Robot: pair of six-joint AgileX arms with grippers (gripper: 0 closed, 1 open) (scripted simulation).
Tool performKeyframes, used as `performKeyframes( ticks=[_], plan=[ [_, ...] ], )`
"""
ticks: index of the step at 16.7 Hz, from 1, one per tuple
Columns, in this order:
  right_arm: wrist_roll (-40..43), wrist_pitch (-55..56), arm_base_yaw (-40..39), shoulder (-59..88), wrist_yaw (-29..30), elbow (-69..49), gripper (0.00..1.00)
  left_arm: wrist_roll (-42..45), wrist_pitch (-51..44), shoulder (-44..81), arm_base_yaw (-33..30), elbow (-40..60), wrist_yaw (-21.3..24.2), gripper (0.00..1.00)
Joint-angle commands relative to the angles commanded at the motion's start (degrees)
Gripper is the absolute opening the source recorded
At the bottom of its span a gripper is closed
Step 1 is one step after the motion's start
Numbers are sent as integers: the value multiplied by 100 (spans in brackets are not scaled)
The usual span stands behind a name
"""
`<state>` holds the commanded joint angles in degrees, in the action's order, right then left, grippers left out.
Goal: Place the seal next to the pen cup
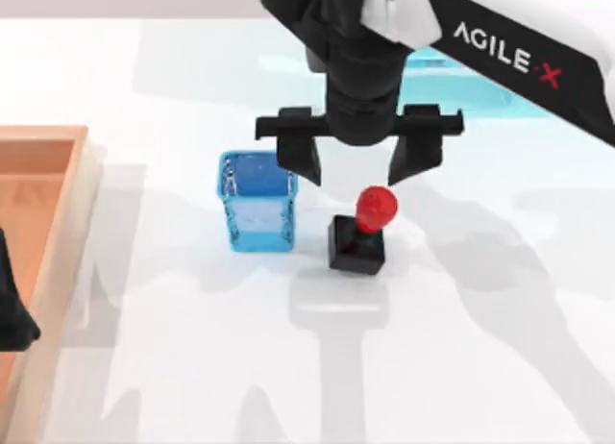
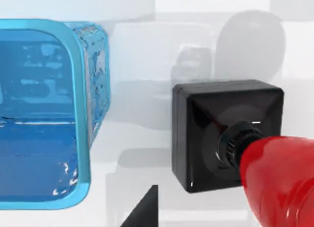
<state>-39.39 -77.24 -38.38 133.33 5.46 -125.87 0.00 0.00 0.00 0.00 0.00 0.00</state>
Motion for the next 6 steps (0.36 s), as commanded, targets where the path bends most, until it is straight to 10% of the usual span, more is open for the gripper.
performKeyframes(
  ticks=[6],
  plan=[
    [0, 0, 0, 0, 0, 0, 100, 0, 0, 0, 0, 0, 0, 100]
  ],
)
